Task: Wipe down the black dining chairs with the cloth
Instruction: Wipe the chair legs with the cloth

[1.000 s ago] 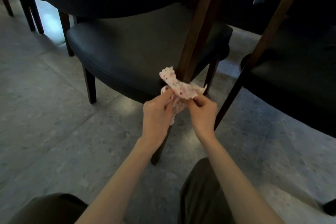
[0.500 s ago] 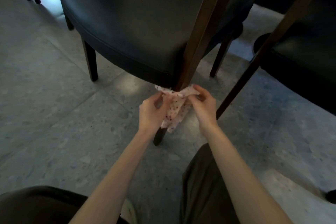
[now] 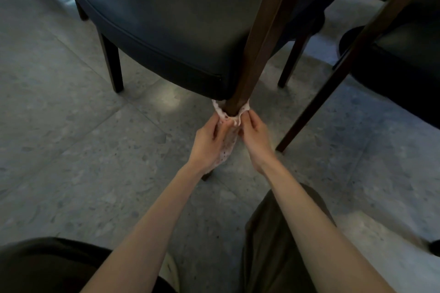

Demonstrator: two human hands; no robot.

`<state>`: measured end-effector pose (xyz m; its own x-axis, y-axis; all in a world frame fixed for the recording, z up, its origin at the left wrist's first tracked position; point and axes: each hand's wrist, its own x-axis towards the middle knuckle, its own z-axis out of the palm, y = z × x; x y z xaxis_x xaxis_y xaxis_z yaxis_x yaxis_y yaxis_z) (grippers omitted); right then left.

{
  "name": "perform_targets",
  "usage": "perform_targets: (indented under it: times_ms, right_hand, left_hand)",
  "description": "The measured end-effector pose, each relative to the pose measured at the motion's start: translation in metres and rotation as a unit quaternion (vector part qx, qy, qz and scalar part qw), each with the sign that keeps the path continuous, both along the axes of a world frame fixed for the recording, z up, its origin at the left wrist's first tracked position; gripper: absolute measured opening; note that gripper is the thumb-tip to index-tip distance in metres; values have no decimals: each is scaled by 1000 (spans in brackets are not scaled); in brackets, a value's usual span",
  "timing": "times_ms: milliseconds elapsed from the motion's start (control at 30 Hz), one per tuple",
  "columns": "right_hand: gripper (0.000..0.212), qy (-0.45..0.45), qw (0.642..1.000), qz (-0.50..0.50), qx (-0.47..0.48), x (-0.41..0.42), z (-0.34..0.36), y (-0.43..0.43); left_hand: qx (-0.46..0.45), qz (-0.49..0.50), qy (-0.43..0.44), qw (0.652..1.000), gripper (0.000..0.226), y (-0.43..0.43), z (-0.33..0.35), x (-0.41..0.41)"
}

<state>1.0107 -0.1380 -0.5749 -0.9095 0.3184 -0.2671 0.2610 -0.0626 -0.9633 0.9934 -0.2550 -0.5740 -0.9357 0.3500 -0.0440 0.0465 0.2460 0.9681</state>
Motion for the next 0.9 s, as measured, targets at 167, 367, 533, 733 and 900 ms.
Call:
perform_targets:
  times_ms: [167,367,533,733,900]
  right_hand:
    - [30,-106,992,8,-74,9,-51,-22]
    - [57,-243,947,12,-210,9,-86,-39]
    - [54,-250,937,2,-245,14,-103,-53]
    - [40,-190,969,-72,-139,12,-96,-44]
    - [25,-27,993,-107,-50,-1,-16,-14]
  left_hand:
    - [-82,4,-28,996,13,-21,-58,10]
    - [-153,-36,-114,981,53,-37,-114,7]
    - [-243,-72,-184,950,49,-49,-140,7]
    - [-192,-7,-116,975,23,-42,-112,9]
    - [-51,55,-19,997,12,-13,-36,-3]
